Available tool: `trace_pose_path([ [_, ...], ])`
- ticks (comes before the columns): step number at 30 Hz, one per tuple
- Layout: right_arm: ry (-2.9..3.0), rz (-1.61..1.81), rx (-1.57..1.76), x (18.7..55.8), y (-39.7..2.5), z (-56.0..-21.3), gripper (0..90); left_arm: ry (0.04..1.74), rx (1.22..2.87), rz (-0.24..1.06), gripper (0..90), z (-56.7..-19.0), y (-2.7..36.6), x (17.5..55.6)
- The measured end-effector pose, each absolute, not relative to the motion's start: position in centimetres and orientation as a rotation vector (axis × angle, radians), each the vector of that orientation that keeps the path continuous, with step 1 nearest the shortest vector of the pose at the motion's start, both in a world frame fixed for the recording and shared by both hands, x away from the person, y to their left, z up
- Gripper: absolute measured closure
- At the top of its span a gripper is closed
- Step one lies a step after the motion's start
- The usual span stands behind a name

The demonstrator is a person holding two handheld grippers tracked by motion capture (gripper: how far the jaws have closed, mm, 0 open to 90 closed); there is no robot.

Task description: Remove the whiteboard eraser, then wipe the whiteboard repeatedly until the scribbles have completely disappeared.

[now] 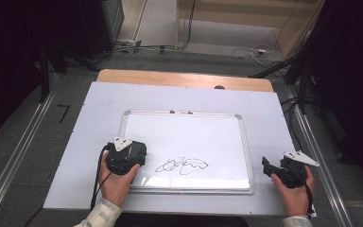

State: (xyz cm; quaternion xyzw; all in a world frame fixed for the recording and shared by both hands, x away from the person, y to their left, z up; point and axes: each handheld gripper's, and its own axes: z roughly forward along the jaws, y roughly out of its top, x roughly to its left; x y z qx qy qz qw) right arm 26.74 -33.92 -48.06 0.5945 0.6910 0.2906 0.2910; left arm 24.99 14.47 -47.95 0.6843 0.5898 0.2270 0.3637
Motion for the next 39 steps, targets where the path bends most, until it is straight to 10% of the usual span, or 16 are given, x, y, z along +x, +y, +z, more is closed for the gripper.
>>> trace_pose_path([
  [39, 1.842, 0.77, 1.578, 26.7, -34.0, -48.1, 19.4, 1.463, 1.793, 0.548, 40.8, -48.0, 12.4, 25.8],
])
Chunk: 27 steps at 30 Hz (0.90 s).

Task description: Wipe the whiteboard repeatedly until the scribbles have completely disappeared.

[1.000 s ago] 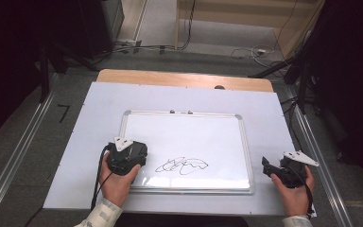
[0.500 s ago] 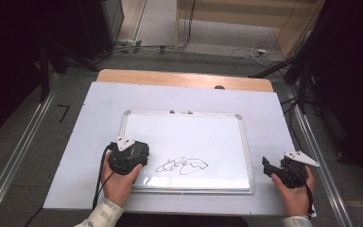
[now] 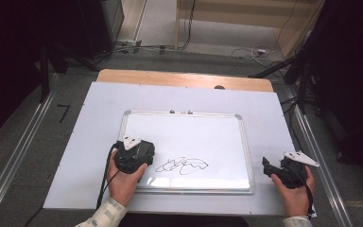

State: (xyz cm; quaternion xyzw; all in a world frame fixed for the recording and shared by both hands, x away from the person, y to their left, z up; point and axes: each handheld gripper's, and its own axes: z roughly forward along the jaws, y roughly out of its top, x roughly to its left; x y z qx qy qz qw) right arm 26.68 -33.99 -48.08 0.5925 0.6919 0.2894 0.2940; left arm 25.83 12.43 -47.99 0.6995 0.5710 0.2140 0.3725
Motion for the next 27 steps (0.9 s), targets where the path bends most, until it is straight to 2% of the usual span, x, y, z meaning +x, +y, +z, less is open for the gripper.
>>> trace_pose_path([
  [27, 1.844, 0.772, 1.578, 26.7, -34.0, -48.1, 19.4, 1.381, 1.851, 0.519, 40.9, -49.0, 8.5, 27.9],
])
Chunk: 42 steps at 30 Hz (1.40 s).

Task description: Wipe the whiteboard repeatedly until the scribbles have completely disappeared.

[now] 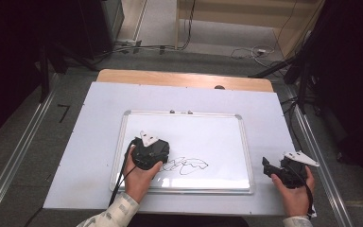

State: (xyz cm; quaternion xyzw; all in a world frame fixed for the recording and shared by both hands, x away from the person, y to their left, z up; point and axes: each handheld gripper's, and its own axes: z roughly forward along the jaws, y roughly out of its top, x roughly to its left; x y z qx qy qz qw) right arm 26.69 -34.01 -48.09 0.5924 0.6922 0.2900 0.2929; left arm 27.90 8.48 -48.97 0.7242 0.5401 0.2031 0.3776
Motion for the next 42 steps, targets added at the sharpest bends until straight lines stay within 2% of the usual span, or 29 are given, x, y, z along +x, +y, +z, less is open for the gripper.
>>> trace_pose_path([
  [42, 1.844, 0.776, 1.577, 26.6, -33.9, -48.0, 19.3, 1.334, 1.957, 0.58, 41.1, -49.7, 5.9, 28.6],
])
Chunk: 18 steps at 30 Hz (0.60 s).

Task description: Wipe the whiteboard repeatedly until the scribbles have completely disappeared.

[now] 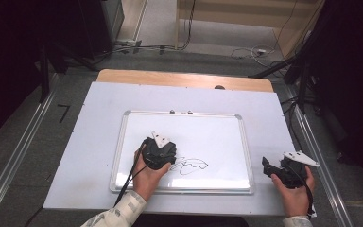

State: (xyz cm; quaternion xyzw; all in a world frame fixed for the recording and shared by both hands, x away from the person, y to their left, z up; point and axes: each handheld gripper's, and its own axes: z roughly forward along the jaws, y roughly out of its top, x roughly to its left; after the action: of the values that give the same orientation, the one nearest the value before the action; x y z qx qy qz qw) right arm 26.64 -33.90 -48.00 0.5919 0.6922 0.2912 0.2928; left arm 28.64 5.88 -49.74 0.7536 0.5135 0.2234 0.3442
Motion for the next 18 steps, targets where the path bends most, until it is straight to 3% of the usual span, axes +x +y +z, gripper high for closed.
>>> trace_pose_path([
  [18, 1.843, 0.774, 1.577, 26.7, -33.9, -48.0, 19.3, 1.299, 1.977, 0.57, 41.1, -49.8, 4.1, 28.7],
])
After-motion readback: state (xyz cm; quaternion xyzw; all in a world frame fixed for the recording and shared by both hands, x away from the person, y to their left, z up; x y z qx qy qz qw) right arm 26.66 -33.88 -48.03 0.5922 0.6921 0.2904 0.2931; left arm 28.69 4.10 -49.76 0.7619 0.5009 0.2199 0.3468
